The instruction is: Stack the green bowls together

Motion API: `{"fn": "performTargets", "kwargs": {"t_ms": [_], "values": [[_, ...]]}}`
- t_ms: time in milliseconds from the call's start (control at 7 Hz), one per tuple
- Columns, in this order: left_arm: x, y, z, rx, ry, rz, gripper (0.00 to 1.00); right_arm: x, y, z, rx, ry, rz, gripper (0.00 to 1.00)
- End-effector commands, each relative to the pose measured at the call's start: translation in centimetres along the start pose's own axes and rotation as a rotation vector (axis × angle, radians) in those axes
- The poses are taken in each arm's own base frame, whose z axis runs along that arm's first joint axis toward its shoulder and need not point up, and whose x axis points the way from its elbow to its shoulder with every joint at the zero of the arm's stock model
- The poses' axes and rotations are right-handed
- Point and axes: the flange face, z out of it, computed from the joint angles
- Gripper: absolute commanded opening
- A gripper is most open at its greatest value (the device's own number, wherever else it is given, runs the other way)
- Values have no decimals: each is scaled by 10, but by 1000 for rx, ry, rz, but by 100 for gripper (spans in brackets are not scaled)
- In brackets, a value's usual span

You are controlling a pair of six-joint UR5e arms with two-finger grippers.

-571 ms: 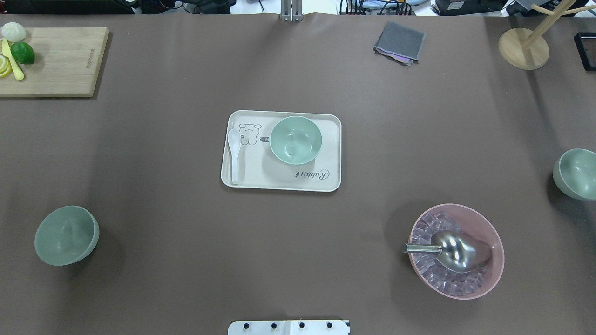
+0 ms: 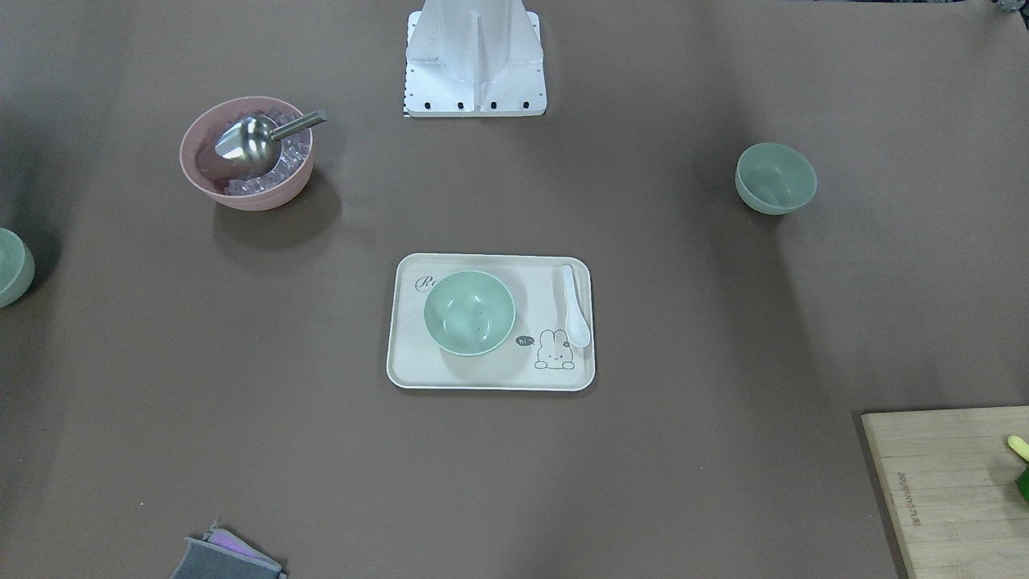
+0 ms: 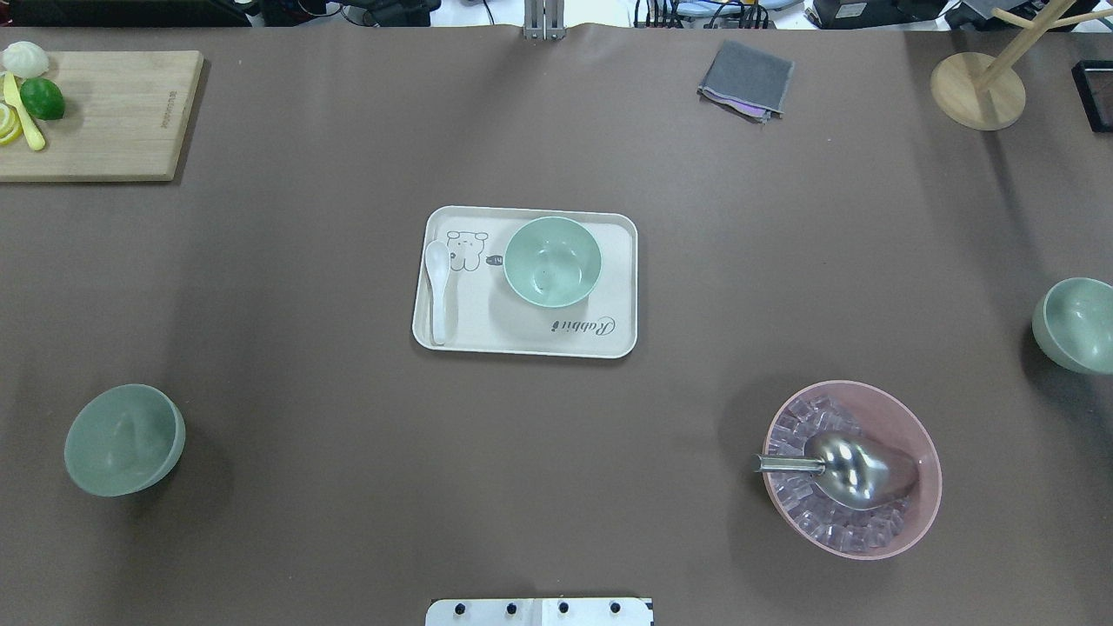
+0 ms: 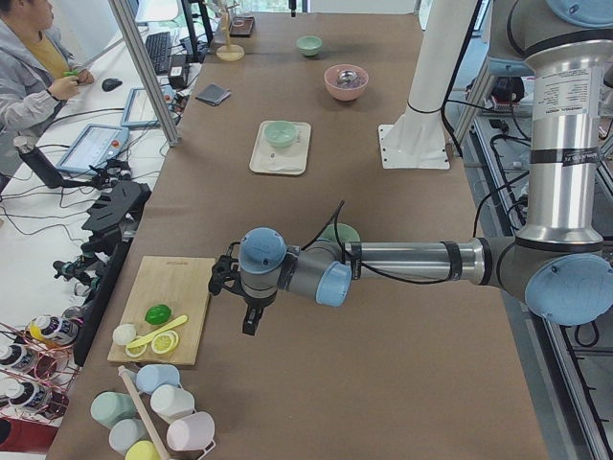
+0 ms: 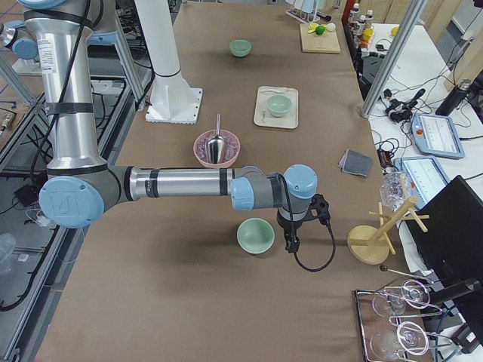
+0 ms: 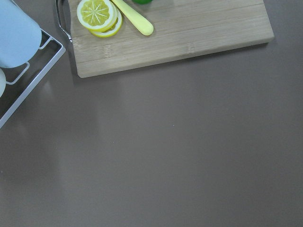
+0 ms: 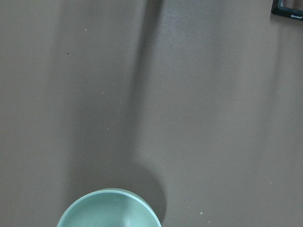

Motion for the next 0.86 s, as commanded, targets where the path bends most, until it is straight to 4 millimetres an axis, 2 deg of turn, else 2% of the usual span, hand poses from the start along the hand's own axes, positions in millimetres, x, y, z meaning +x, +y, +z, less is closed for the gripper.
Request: {"fn": "performTargets", "kwargs": {"t_ms": [0,571,714], "values": [[1,0,1,0,-2,4,98,0,0,0,-1,0,2,100],[10,-1,7,-11,10,-10,98,-1,0,0,-1,0,-1,100],[20,-5,-2,12,14,12,98,-9,-4,-8,17,-1,-17,100]]}}
